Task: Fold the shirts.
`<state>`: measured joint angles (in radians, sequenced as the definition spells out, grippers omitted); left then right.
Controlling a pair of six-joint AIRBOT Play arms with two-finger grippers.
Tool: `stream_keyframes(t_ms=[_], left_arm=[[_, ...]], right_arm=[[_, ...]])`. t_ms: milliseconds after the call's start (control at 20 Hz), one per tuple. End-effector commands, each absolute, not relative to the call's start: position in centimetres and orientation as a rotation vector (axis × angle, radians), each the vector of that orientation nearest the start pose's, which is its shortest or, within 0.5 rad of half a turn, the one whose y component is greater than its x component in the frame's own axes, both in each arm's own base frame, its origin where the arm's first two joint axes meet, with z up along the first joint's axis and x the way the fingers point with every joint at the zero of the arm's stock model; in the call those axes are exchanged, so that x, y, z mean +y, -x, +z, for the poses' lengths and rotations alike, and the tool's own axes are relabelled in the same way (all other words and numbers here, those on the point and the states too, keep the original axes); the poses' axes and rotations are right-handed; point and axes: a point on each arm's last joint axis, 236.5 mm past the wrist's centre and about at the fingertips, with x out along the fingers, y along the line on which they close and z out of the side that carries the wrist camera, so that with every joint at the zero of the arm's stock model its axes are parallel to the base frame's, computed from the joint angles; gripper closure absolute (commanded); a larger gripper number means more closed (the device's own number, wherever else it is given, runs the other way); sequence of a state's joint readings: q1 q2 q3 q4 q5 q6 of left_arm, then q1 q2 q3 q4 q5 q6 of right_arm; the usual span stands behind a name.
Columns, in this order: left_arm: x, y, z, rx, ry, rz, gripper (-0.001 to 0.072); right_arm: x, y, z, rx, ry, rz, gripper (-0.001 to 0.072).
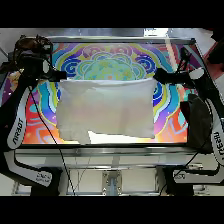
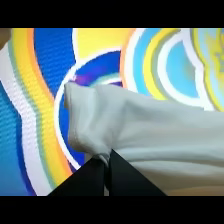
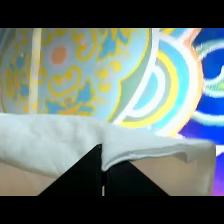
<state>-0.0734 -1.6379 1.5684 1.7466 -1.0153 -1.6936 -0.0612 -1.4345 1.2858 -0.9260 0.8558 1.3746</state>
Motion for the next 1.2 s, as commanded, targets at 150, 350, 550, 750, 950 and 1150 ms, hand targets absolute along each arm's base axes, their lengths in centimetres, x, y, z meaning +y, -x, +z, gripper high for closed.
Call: stream_keyframes(t_ms=[150,350,550,750,950,1150], left_arm=[[-0.3,-45.3,-5.7,1.341,-0.110,0.069,0.0689],[-1.3,-45.5,-6.8,1.318,-0.067,0.046,0.0689],[1.3,-47.6,-0.1,1.150,-0.093,0.159,0.0617],[6.5,-42.3,10.7,0.956,-0.055,0.321,0.0618],[9.6,-30.3,7.2,1.064,0.095,0.454,0.0616],[5.4,-23.3,-0.6,1.312,0.270,0.416,0.0360]], right_arm=[[9.1,-41.7,-3.8,1.240,-0.366,0.193,0.0681],[8.6,-42.0,-5.6,1.196,-0.381,0.150,0.0669],[7.6,-41.0,-3.9,1.243,-0.385,0.146,0.0290],[2.1,-38.4,0.2,1.234,-0.284,0.040,0.0284],[-0.2,-36.8,1.9,1.189,-0.276,-0.026,0.0200],[3.6,-32.8,-2.4,1.335,-0.426,0.048,0.0193]])
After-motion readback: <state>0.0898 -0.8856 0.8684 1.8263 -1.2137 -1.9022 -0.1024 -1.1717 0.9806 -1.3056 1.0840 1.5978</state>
